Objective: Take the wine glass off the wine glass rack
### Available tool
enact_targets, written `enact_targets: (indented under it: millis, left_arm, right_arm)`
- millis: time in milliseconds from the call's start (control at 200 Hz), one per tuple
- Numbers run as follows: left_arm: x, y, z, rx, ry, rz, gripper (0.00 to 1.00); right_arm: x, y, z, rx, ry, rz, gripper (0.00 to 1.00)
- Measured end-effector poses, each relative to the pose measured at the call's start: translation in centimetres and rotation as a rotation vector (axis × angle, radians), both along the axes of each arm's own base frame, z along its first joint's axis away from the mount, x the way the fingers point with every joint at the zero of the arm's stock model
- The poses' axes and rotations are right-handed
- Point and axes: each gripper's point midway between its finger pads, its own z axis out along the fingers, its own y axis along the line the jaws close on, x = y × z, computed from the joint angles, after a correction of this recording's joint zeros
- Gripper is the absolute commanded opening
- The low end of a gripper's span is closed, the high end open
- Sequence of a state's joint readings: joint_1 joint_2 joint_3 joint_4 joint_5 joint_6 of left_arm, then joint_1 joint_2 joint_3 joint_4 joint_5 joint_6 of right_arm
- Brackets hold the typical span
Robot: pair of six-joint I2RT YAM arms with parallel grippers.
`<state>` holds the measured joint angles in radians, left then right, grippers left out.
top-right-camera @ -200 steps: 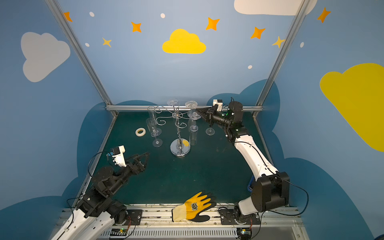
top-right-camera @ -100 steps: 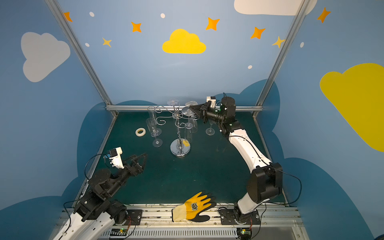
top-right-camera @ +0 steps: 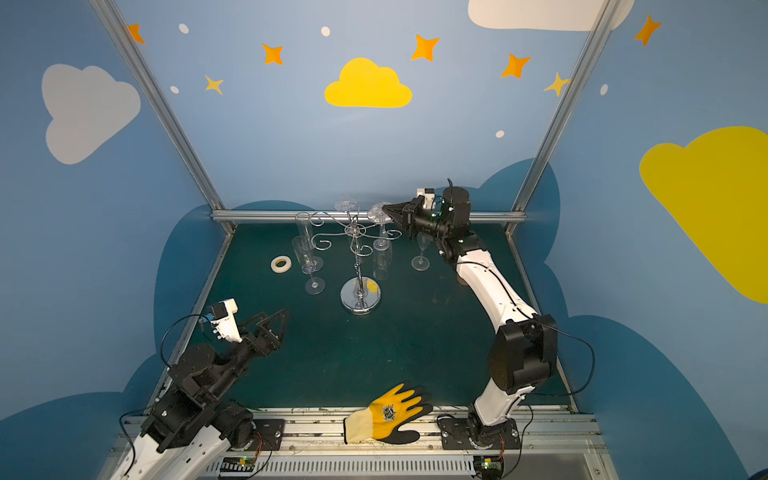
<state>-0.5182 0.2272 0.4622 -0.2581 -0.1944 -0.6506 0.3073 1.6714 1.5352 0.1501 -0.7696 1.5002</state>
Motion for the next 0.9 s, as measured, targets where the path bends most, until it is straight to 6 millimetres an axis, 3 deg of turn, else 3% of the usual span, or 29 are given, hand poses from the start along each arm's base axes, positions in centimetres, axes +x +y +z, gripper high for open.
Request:
enact_targets:
  millis: [290,531,701,901]
  left_arm:
    - [0.0,0.2,-0.1,0.002,0.002,0.008,0.99]
    - [0.2,0.0,-0.4,0.014,0.016,0.008,0.99]
    - [0.5,-0.2,-0.7,0.036,0.026,0.003,0.99]
    - [0.7,-0.8,1.6,0.049,0.002,-0.029,0.99]
  right_arm:
    - [1.7,-3.2,-0.9,-0.03,-0.004,-0.079,0.0]
    - [1.3,-7.1,-2.6,-0.098,0.012,-0.166,0.0]
    - [-0.3,-9.9,-0.1,-0.197,-0.14,-0.237,0.0]
    - [-4.1,-10.1,4.5,-0.361,-0.476,-0.233,0.0]
